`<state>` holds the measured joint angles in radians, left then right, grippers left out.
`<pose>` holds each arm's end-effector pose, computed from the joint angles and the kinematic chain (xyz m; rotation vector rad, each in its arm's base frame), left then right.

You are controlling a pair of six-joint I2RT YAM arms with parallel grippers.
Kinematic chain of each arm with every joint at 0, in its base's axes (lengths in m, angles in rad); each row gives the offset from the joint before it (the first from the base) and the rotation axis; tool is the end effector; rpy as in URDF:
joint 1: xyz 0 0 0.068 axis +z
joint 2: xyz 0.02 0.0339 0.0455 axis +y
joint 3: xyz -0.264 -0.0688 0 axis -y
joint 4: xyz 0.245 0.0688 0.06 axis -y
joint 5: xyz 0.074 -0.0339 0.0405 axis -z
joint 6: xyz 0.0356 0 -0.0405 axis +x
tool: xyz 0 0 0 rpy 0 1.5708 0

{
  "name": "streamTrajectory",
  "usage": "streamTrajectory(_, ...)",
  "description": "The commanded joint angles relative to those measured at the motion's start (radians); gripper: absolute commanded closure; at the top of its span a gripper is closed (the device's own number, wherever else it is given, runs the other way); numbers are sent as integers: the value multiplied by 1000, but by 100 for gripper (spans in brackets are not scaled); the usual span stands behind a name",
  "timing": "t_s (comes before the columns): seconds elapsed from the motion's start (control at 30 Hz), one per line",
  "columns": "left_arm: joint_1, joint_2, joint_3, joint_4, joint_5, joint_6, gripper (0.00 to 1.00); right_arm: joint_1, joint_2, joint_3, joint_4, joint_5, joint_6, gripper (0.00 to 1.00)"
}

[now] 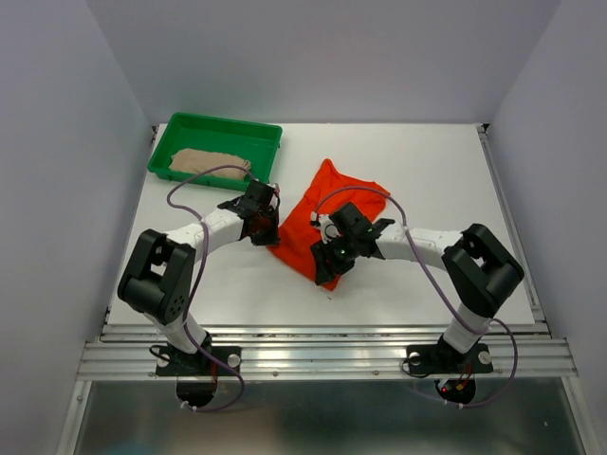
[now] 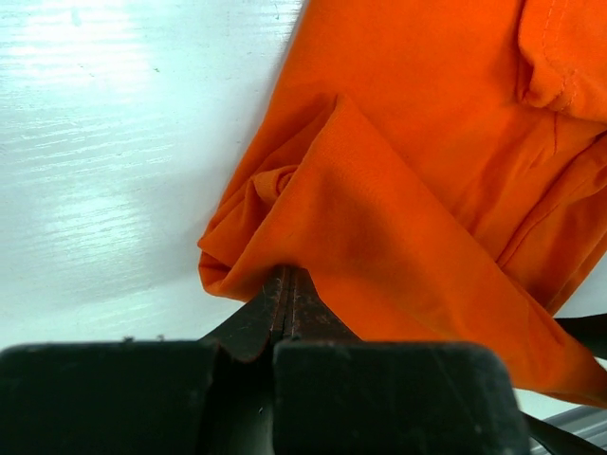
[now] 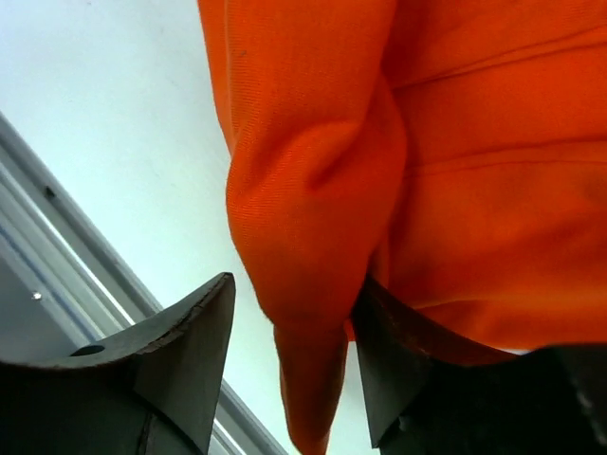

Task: Roll the t-shirts
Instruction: Roll the T-shirt to the center of the board.

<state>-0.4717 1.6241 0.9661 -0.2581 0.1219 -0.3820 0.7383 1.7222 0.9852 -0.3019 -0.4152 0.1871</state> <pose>0.2930 -0.1543 0.1880 0.1671 2.5444 -0.5000 0.2386 0.2365 0.1624 -0.8922 2.5802 0.8451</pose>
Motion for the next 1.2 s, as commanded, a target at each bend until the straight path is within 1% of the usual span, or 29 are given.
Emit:
streamTrajectory(0.0,-2,-4,36,-3,-25,9,100,-8,-84,15,-60,87,8,40)
streamTrajectory(0.1,-2,-6,34,-3,-24,6,100,-8,-154,18,-89,139,29,33)
streamTrajectory(0.2,-2,-16,31,-3,-21,3,100,-8,-229,24,-114,190,61,32)
streamTrajectory(0.23,-4,-20,33,-3,-21,2,100,-8,-245,35,-132,211,69,28)
streamTrajectory(0.27,-2,-30,34,-1,-21,2,100,-8,-262,41,-135,226,83,26)
streamTrajectory(0.33,-2,-38,37,-9,-27,0,100,-8,-303,46,-141,262,100,26)
streamTrajectory(0.37,-2,-43,43,-12,-30,-1,100,-8,-312,53,-147,280,106,28)
streamTrajectory(0.4,-4,-56,46,-18,-31,-1,100,-8,-319,56,-152,279,120,33)
streamTrajectory(0.43,-4,-64,49,-23,-34,-1,100,-8,-326,59,-155,274,126,49)
streamTrajectory(0.5,-7,-96,57,-35,-34,-3,100,9,-328,61,-154,276,149,70)
streamTrajectory(0.53,-8,-108,60,-39,-36,-3,100,24,-326,63,-152,277,153,85)
streamTrajectory(0.6,-21,-138,68,-56,-21,0,100,71,-309,67,-155,285,166,95)
streamTrajectory(0.67,-36,-153,65,-49,42,9,100,85,-291,69,-151,261,175,97)
streamTrajectory(0.7,-45,-161,66,-47,118,24,100,85,-289,58,-129,248,184,99)
streamTrajectory(0.77,-74,-158,74,-46,146,26,100,85,-286,43,-102,243,187,99)
streamTrajectory(0.97,-85,-89,92,-11,134,14,100,85,-228,47,-100,332,180,99)
streamTrajectory(1.03,-85,-50,114,-9,99,12,100,85,-197,49,-100,351,160,99)
streamTrajectory(1.17,-84,2,147,-15,67,15,100,67,-167,46,-91,349,124,99)
